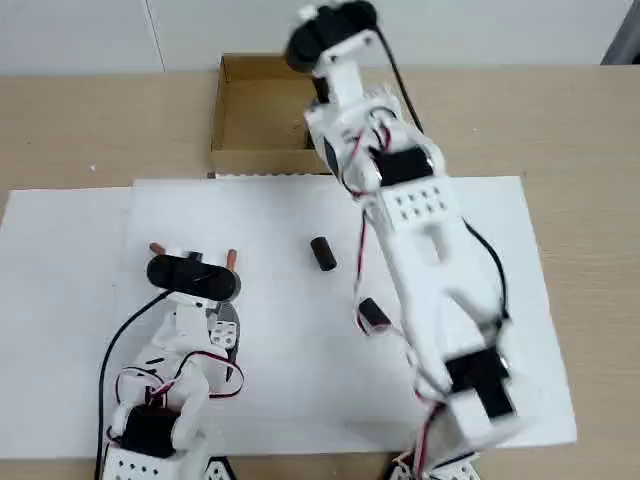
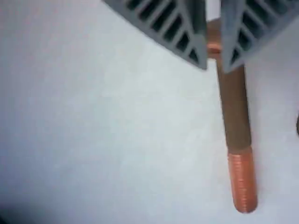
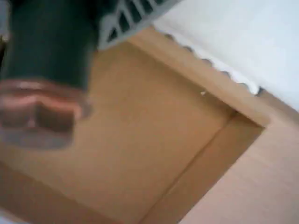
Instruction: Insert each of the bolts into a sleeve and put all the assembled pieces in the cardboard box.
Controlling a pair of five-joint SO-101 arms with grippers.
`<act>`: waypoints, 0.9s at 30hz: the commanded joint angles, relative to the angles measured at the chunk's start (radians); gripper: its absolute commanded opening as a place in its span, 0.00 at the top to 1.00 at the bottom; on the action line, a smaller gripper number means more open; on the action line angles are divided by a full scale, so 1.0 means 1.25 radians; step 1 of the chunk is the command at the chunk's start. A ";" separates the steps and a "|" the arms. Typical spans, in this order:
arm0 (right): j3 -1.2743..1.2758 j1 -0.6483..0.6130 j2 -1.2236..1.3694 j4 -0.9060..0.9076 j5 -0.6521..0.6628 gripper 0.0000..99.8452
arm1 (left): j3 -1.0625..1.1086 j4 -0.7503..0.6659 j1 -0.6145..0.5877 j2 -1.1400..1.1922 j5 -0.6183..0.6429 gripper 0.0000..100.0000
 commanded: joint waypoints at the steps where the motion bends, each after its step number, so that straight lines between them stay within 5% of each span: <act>1: -0.207 0.007 0.137 -0.026 0.069 1.00 | -0.003 -0.018 -0.002 -0.009 -0.054 0.99; 12: -0.547 -0.025 0.524 -0.080 0.301 0.99 | 0.003 -0.018 -0.002 -0.009 -0.168 0.99; 18: -0.637 -0.046 0.622 -0.072 0.315 0.84 | 0.003 -0.018 -0.002 -0.009 -0.169 0.99; 27: -0.668 -0.048 0.636 -0.046 0.317 0.88 | 0.003 -0.018 -0.002 -0.009 -0.169 0.99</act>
